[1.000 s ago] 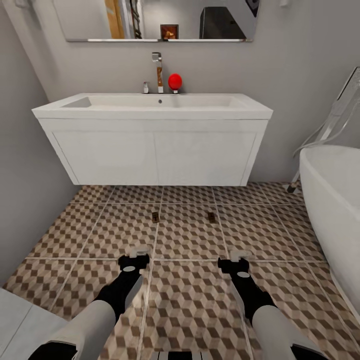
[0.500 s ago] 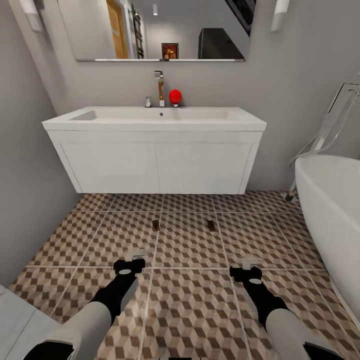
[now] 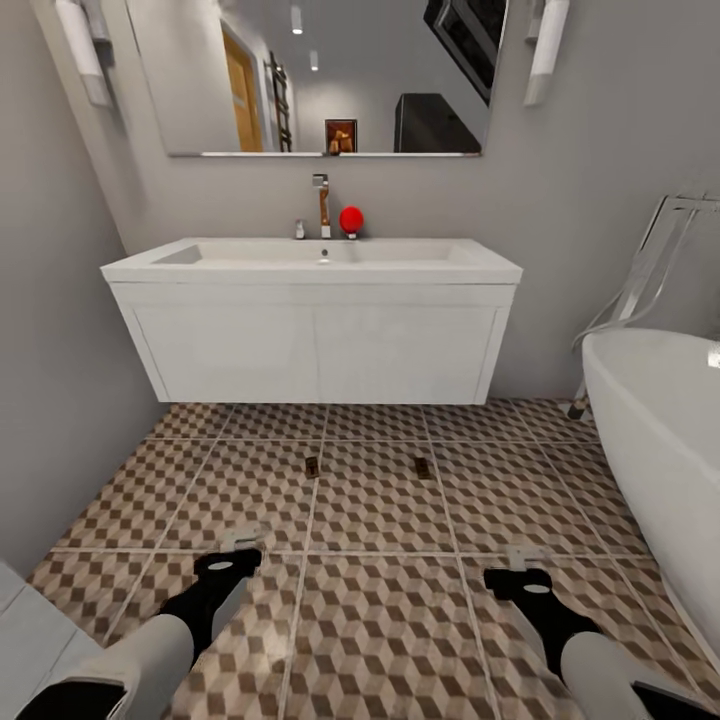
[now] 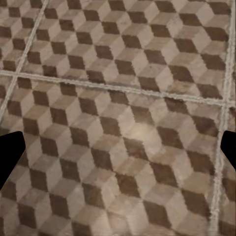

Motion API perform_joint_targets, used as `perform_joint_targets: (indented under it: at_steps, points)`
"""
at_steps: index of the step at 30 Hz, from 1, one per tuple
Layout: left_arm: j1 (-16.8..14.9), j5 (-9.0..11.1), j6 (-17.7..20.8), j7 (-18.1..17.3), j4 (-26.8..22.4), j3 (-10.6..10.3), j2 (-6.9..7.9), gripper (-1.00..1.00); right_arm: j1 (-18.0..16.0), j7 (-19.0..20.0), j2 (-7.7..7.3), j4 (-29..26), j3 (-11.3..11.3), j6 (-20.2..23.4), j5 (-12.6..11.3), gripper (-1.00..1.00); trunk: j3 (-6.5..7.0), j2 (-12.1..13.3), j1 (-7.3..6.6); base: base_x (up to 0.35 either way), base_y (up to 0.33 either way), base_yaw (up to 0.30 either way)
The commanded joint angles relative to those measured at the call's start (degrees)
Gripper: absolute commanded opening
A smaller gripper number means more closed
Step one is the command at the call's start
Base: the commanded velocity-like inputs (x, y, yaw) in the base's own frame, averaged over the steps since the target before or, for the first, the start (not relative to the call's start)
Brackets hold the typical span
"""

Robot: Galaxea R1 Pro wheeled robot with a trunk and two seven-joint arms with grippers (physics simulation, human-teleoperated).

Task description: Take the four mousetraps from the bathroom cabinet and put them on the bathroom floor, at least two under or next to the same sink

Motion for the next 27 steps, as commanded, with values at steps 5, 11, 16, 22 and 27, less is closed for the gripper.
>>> perform_joint_targets:
  at_steps: [5,11,16,22,27]
  points:
    - [0.0,2.7,-0.6,0.3,4.2,-0.4,1.65,1.00,0.0,-0.1,-1.07,3.7,-0.4,-0.1,0.6,1.00,1.07,0.1,-0.14,0.000,0.000,0.000]
    - [0.0,3.8,-3.0,0.2,9.2,-0.5,2.28,1.00,0.5,-0.1,-1.67,6.7,-0.4,-0.1,0.6,1.00,2.40,0.1,-0.29,0.000,0.000,0.000]
    - [0.2,4.3,-6.0,0.2,12.7,-0.5,2.55,1.00,1.2,-0.1,-2.60,8.8,-0.4,-0.2,0.6,1.00,3.51,0.2,-0.42,0.000,0.000,0.000]
    - [0.5,4.4,-7.4,0.2,13.8,-0.5,3.01,1.00,2.2,-0.1,-3.25,10.1,-0.4,-0.2,0.5,1.00,4.84,0.3,-0.58,0.000,0.000,0.000]
    - [0.8,4.6,-7.8,0.2,14.2,-0.5,3.42,1.00,3.4,-0.1,-3.68,10.5,-0.4,-0.8,0.5,1.00,5.94,0.3,-0.71,0.000,0.000,0.000]
